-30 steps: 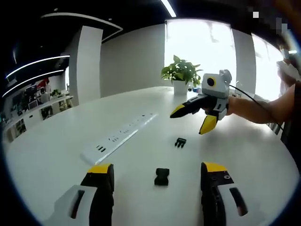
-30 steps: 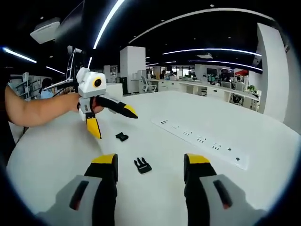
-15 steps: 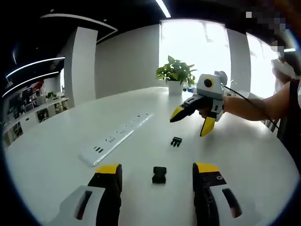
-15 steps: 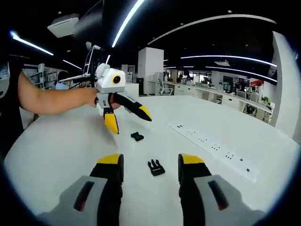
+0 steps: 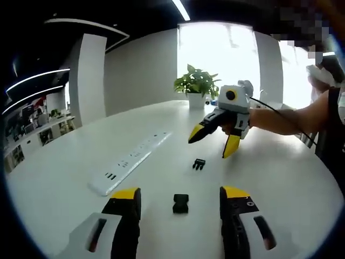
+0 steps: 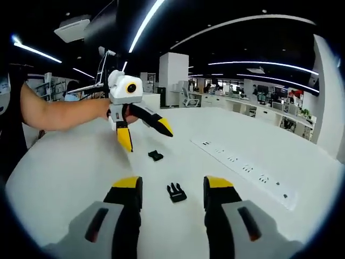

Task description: Snap the two parts of the plastic buckle together until the buckle closes and remains connected.

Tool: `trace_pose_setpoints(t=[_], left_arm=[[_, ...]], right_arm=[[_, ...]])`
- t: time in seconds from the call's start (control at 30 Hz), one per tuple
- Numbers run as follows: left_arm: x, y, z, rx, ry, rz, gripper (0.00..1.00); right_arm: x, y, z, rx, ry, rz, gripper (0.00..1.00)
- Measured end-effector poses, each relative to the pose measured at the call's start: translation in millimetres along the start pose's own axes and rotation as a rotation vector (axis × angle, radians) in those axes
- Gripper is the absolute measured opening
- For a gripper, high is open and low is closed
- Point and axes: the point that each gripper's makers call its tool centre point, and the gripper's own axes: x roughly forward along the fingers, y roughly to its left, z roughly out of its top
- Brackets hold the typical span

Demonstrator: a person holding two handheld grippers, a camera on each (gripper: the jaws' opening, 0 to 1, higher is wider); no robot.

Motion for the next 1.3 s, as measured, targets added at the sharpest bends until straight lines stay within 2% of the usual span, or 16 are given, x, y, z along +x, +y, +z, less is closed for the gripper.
trace_pose_setpoints(t=[0.2, 0.53, 0.97, 1.3], left_arm=[[1, -0.5, -1.3, -0.001, 0.004, -0.019, 0.55], [3, -0.1, -3.5, 0.011, 0.014, -0.024, 0.5], [3, 0.0, -6.8, 0.003, 0.022, -0.038, 0.47], [4, -2.5, -6.7, 0.008, 0.02, -0.055, 0.38]], right_arm=[[-2, -5, -4.1, 0.024, -0.005, 0.023, 0.43], [1, 2, -13.7, -0.002, 0.032, 0.063, 0.4], [5, -1, -13.8, 0.007, 0.036, 0.077, 0.34], [6, -1, -19.6, -0.018, 0.061, 0.085, 0.3]])
